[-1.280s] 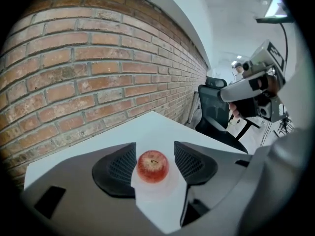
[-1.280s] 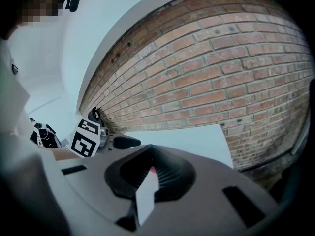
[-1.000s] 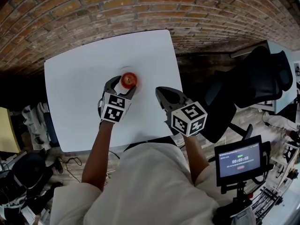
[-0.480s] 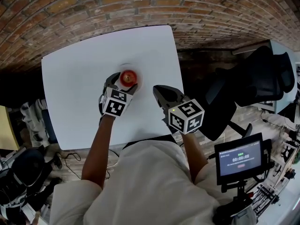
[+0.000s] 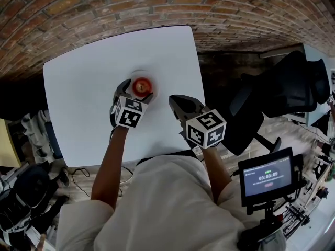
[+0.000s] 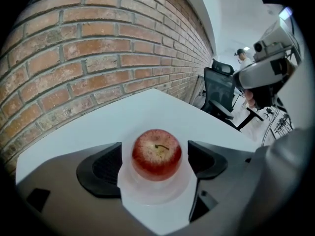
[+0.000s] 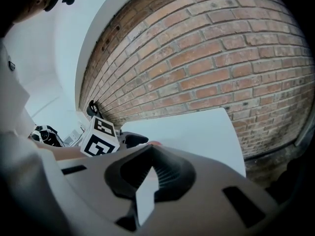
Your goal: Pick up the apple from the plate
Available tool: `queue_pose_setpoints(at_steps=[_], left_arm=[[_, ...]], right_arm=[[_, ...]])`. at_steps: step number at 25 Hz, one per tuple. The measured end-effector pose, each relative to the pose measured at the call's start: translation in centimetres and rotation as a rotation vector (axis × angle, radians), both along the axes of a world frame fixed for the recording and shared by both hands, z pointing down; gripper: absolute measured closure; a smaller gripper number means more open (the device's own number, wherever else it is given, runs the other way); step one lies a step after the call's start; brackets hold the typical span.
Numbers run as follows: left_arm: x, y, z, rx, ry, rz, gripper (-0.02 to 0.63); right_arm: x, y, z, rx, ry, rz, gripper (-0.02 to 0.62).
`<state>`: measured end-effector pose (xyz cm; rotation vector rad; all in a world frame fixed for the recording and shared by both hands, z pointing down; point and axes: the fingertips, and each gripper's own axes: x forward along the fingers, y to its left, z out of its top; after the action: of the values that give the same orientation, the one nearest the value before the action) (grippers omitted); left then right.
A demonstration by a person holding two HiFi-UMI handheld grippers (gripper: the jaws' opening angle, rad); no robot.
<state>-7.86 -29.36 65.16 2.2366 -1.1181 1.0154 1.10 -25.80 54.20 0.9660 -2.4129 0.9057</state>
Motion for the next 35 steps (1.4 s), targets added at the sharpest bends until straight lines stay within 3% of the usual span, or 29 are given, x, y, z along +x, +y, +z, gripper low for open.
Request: queue_pose_setpoints(at_steps=[18, 35], left_arm=[[0.5, 0.2, 1.8, -0.033, 0.026, 0.018, 0.198], [0.2, 0.0, 2.4, -0.028, -0.029, -0.003, 0.218]], right_arm=[[-0.1, -0.2, 0.8, -0.024, 0.010, -0.008, 0.592], [0.4, 0.5, 0.6, -0.008, -0.004, -0.003, 0.592]])
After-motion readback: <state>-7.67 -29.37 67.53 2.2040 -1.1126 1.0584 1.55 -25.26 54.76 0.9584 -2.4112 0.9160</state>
